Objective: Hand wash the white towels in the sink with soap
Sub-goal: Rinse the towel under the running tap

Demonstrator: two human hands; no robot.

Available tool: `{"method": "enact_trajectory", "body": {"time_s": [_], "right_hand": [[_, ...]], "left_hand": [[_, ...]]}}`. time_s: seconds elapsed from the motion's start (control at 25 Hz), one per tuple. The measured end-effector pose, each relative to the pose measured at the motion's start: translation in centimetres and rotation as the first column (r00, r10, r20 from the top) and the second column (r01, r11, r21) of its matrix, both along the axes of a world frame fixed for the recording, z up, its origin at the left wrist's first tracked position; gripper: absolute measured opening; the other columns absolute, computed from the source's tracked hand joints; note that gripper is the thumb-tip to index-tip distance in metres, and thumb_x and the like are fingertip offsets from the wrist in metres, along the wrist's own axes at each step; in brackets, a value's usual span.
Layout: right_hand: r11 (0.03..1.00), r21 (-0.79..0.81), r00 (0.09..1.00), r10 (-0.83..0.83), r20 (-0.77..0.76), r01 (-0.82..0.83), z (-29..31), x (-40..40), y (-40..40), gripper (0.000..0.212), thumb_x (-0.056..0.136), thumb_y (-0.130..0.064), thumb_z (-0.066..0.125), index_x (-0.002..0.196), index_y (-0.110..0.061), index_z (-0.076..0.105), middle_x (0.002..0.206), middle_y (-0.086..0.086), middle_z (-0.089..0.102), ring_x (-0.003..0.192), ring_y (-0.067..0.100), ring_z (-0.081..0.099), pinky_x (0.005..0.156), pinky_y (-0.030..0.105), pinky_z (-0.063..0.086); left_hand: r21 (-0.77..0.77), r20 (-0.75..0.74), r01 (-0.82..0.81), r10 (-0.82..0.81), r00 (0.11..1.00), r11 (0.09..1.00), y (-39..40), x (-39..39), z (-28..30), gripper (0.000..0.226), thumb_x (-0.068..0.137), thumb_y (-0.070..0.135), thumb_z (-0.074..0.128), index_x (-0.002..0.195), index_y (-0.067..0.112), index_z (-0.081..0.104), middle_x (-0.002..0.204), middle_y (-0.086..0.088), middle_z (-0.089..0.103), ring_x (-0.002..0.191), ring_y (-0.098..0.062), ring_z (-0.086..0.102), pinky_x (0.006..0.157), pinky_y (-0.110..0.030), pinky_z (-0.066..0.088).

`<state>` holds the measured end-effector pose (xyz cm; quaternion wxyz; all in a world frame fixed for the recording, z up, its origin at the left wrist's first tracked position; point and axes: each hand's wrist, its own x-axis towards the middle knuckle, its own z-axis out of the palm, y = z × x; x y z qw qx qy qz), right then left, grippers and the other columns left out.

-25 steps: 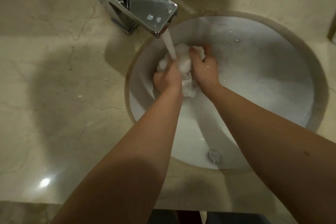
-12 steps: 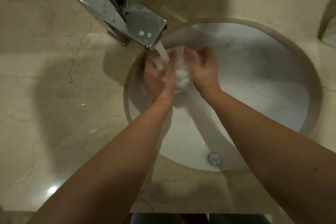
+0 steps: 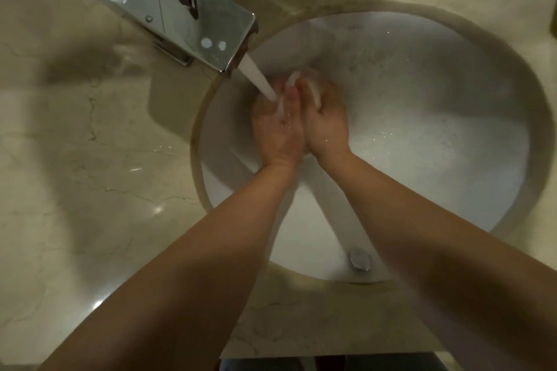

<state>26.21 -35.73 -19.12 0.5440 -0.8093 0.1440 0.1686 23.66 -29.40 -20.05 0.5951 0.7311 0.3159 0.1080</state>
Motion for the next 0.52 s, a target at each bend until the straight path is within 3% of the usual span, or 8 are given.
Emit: {"method": "enact_trajectory", "body": {"time_s": [0.08, 0.2, 0.28, 0.4, 0.52], "right_hand": [[1.000, -0.023, 0.999, -0.015, 0.030, 0.016, -0.5, -0.1, 0.2, 0.043, 0.089, -0.051, 0.061, 0.118, -0.020, 0.064, 0.104, -0.009, 0.061, 0.097, 0.007, 0.058, 0.081, 0.014, 0.043], [0.995, -0.099, 0.998, -0.004, 0.057, 0.009, -1.1, 0.7, 0.2, 0.052, 0.082, -0.059, 0.058, 0.113, -0.019, 0.068, 0.101, -0.007, 0.065, 0.097, 0.015, 0.063, 0.085, 0.023, 0.047], [0.984, -0.179, 0.997, 0.031, 0.072, -0.018, -1.9, 1.3, 0.2, 0.057, 0.082, -0.058, 0.053, 0.116, -0.014, 0.067, 0.110, 0.004, 0.069, 0.103, 0.024, 0.063, 0.082, 0.021, 0.041], [0.978, -0.206, 0.996, 0.048, 0.073, -0.032, -2.2, 2.2, 0.1, 0.058, 0.085, -0.054, 0.051, 0.118, -0.008, 0.064, 0.115, 0.013, 0.068, 0.106, 0.030, 0.062, 0.080, 0.021, 0.037], [0.963, -0.250, 0.994, 0.105, -0.010, -0.104, -2.4, 2.8, -0.3, 0.048, 0.099, -0.035, 0.053, 0.135, -0.003, 0.053, 0.134, 0.019, 0.057, 0.124, 0.031, 0.052, 0.093, 0.022, 0.033]], "left_hand": [[0.108, -0.063, 0.098, -0.092, 0.994, 0.989, 0.5, -0.3, -1.5, 0.051, 0.096, 0.046, 0.043, 0.118, 0.008, 0.069, 0.114, -0.012, 0.071, 0.110, -0.030, 0.066, 0.098, -0.017, 0.046], [0.339, -0.111, 0.267, -0.243, 0.964, 0.902, 1.3, -0.2, -2.8, 0.057, 0.099, 0.043, 0.034, 0.122, 0.001, 0.066, 0.119, -0.022, 0.067, 0.114, -0.031, 0.058, 0.113, -0.026, 0.035], [0.493, -0.184, 0.306, -0.247, 0.951, 0.814, 1.6, 0.2, -3.3, 0.062, 0.096, 0.045, 0.031, 0.131, 0.004, 0.062, 0.129, -0.020, 0.063, 0.122, -0.027, 0.049, 0.115, -0.019, 0.020], [0.504, -0.318, 0.388, -0.251, 0.914, 0.772, 1.7, 0.5, -3.9, 0.066, 0.095, 0.049, 0.027, 0.135, 0.007, 0.058, 0.133, -0.015, 0.061, 0.124, -0.031, 0.053, 0.107, -0.023, 0.027], [0.602, -0.258, 0.375, -0.272, 0.927, 0.705, 1.8, 0.7, -4.4, 0.062, 0.101, 0.053, 0.023, 0.137, 0.016, 0.057, 0.136, -0.007, 0.059, 0.127, -0.025, 0.049, 0.112, -0.016, 0.017]]}}
